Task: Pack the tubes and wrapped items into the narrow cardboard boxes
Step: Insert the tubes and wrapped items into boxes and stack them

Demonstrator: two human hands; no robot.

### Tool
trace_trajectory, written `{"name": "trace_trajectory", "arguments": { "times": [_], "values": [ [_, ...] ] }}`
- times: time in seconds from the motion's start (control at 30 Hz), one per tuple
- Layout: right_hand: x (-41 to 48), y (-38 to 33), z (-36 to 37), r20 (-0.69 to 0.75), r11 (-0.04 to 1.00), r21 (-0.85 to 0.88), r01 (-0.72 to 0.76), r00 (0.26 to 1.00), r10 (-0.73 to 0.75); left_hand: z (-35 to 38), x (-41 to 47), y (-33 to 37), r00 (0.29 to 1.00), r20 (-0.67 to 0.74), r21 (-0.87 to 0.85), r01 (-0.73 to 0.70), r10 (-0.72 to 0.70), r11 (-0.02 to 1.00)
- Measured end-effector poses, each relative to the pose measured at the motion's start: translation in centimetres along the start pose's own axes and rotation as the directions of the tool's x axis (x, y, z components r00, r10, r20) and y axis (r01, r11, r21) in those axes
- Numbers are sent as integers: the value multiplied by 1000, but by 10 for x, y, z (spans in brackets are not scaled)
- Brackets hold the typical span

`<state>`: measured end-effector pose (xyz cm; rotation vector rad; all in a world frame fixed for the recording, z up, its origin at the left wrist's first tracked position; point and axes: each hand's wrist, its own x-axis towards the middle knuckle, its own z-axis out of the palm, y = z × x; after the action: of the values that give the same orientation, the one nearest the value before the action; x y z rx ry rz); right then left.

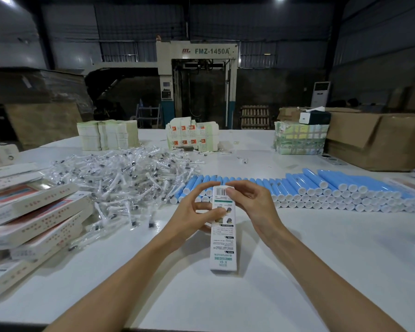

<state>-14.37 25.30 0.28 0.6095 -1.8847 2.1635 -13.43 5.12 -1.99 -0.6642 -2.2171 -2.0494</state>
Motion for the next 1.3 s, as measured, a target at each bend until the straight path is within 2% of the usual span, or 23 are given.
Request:
{"name": "trace_trajectory", "arguments": {
  "times": [0.37, 0.47, 0.53, 0.63, 0.77, 0.83, 0.87, 1.0, 1.13, 1.2, 1.3],
  "values": [
    [2, 9, -5, 0, 999, -53, -9, 1000, 9, 2, -2, -5, 999, 3, -34, 35, -35, 999],
    [0, 10, -2, -14, 1000, -23, -18, 1000, 18, 4, -2, -5, 999, -11, -28, 35, -35, 999],
    [-2, 12, 3, 1, 993, 83, -88, 996, 89, 5, -2, -5, 999, -32, -49, 31, -33, 998],
    [-7, 12, 13, 98, 917, 248, -313, 950, 298, 4, -1, -4, 996, -79, -184, 17, -32, 983],
    [-16, 13, 13, 326, 847, 191, -497, 846, 423, -3, 1, -4, 988, -155, -322, -35, -16, 946],
    [-22, 11, 10, 419, 815, 198, -545, 798, 433, -4, 1, -5, 981, -193, -309, -69, 8, 948],
    [-23, 9, 8, 419, 817, 180, -547, 794, 439, -2, 1, -5, 978, -205, -270, -93, 37, 959],
    [-28, -5, -9, 306, 900, 8, -436, 858, 413, 5, 5, -7, 960, -225, -60, -185, 167, 981],
    [-47, -23, -48, 45, 941, -225, -253, 962, 269, 7, 6, -15, 974, -150, 130, -150, 169, 980],
    [-57, -33, -79, -95, 907, -374, -194, 981, 170, 4, 4, -20, 976, -109, 237, -158, 187, 959],
    [-70, -54, -138, -283, 779, -594, -200, 959, 30, 1, 3, -25, 963, -55, 394, -221, 263, 892]
  ]
}}
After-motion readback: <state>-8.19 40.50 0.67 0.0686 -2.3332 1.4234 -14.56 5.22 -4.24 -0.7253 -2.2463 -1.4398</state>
